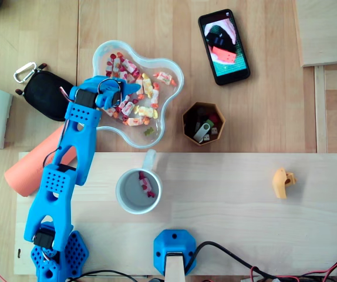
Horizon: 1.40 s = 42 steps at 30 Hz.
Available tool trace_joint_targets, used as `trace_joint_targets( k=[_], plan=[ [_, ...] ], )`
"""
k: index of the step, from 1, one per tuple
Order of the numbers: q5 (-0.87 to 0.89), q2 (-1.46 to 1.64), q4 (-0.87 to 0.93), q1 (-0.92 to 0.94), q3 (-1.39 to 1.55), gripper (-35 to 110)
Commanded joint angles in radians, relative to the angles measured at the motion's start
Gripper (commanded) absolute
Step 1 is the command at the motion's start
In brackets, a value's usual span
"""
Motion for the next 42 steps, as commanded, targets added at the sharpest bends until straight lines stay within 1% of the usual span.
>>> trace_joint_targets(
  k=[1, 7, 15, 20, 35, 42],
  plan=[
    [0.014, 0.084, 0.009, -0.011, -0.023, 29],
    [0.012, 0.118, 0.011, -0.012, -0.021, 24],
    [0.012, 0.158, 0.014, -0.003, -0.011, 25],
    [0.014, 0.158, 0.063, -0.002, -0.018, 24],
    [0.015, 0.155, 0.06, -0.002, -0.023, 24],
    [0.014, 0.144, -0.055, -0.002, -0.014, 24]
  ],
)
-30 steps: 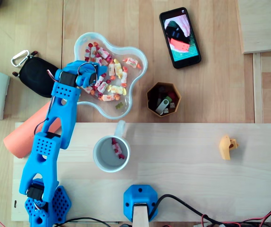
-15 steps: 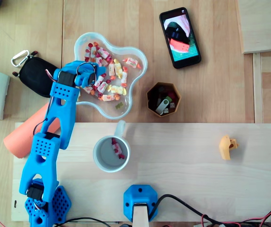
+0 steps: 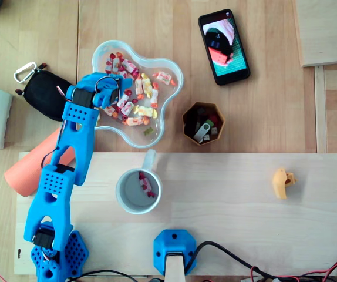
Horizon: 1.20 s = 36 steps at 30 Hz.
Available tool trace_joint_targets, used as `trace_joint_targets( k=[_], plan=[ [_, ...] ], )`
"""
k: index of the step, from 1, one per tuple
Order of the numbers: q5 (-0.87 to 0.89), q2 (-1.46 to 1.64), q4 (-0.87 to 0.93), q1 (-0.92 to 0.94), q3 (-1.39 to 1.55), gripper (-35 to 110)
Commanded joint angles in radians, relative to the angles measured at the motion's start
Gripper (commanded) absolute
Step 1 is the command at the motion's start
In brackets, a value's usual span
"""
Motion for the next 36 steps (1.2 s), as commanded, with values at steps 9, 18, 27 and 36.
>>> trace_joint_targets(
  k=[9, 18, 27, 36],
  plan=[
    [0.008, 0.081, -0.058, 0.003, -0.003, 24],
    [0.002, 0.054, -0.057, 0.003, -0.005, 24],
    [-0.002, 0.038, -0.055, 0.003, -0.003, 24],
    [-0.003, -0.005, -0.055, 0.003, -0.005, 24]
  ],
)
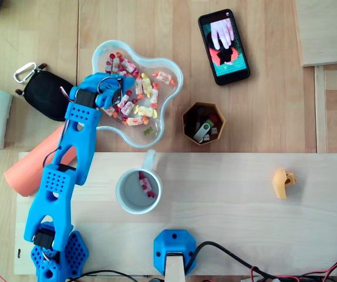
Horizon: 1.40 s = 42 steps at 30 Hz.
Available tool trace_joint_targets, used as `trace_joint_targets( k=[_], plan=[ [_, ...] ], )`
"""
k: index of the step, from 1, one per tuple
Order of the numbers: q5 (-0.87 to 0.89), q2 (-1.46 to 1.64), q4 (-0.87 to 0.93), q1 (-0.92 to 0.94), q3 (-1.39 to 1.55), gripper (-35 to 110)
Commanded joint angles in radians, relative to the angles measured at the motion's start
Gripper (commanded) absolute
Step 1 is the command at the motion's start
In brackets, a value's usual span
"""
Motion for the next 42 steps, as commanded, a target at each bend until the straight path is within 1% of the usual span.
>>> trace_joint_targets(
  k=[1, 15, 18, 25, 27, 42],
  plan=[
    [0.009, 0.043, 0.008, 0.002, -0.009, 24],
    [0.009, 0.046, 0.014, 0.0, -0.011, 22],
    [0.009, 0.048, 0.015, 0.0, -0.014, 17],
    [0.009, 0.049, 0.015, 0.003, -0.02, -1],
    [0.009, 0.049, 0.015, 0.003, -0.02, -4],
    [0.009, 0.086, 0.02, 0.031, -0.028, -4]
  ],
)
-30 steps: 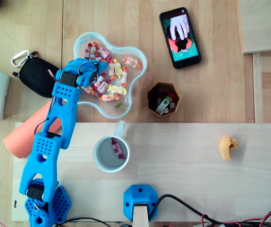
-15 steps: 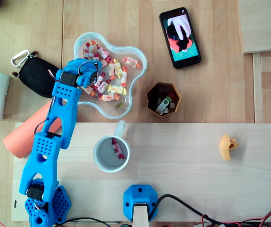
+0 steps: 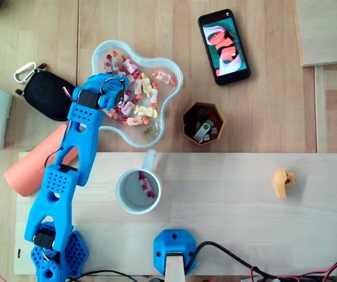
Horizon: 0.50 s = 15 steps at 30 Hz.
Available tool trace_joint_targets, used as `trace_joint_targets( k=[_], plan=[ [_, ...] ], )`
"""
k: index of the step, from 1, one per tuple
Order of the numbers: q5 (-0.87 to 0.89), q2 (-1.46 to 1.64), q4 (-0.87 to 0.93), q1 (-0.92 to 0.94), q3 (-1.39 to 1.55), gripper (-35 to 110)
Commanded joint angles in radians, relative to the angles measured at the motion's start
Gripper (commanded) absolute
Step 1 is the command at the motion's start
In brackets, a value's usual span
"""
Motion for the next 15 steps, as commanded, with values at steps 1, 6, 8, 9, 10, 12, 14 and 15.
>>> trace_joint_targets(
  k=[1, 6, 8, 9, 10, 12, 14, 15],
  plan=[
    [0.009, 0.101, 0.023, 0.009, -0.026, -4],
    [0.023, 0.196, 0.163, 0.009, -0.026, -4],
    [0.026, 0.229, 0.212, 0.009, -0.028, -4],
    [0.026, 0.244, 0.232, 0.009, -0.028, -4],
    [0.026, 0.256, 0.247, 0.009, -0.028, -4],
    [0.025, 0.281, 0.264, 0.009, -0.028, -4],
    [0.02, 0.301, 0.281, 0.009, -0.028, -4],
    [0.017, 0.311, 0.287, 0.009, -0.028, -4]
  ],
)
